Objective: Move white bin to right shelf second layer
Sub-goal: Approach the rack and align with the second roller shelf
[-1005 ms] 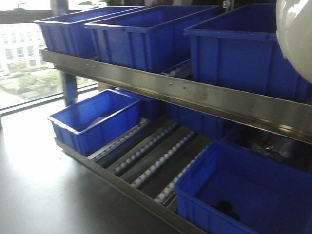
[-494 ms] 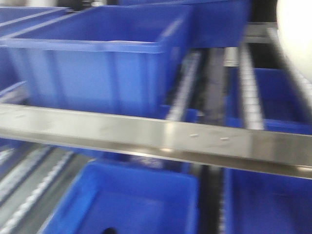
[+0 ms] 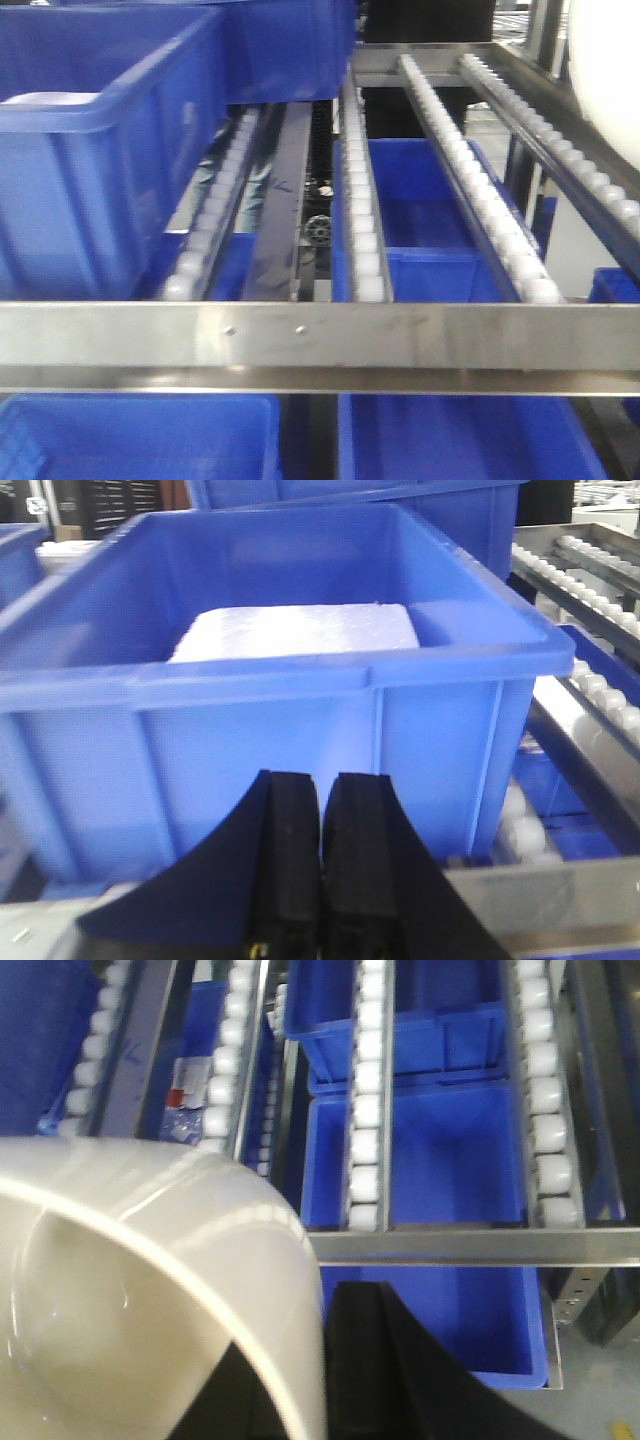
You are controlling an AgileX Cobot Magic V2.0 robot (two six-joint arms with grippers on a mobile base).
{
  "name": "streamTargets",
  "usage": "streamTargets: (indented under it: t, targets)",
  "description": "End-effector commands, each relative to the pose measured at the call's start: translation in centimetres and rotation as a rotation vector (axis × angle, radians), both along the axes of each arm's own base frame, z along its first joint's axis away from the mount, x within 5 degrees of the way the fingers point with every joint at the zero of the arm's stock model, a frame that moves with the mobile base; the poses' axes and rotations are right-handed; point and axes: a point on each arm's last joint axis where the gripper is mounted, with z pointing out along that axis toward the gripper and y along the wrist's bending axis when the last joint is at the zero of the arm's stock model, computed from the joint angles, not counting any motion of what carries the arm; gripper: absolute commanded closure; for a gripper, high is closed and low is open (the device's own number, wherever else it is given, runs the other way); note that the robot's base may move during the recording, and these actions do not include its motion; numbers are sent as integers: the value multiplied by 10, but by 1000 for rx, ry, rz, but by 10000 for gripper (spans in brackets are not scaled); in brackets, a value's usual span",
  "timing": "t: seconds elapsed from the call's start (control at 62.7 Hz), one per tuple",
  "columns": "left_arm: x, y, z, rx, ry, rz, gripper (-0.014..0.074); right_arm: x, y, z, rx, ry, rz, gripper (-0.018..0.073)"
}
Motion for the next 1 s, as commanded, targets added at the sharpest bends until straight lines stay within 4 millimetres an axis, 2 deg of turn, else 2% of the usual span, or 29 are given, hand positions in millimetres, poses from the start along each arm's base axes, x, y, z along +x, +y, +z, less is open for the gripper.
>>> streamTargets:
  t: [0.0, 0.989]
  targets:
    - [0, 0, -4, -17, -60, 1, 512, 4, -1, 16, 25, -106, -18, 503]
    - [0, 0, -4, -17, -60, 1, 512, 4, -1, 16, 25, -106, -18, 503]
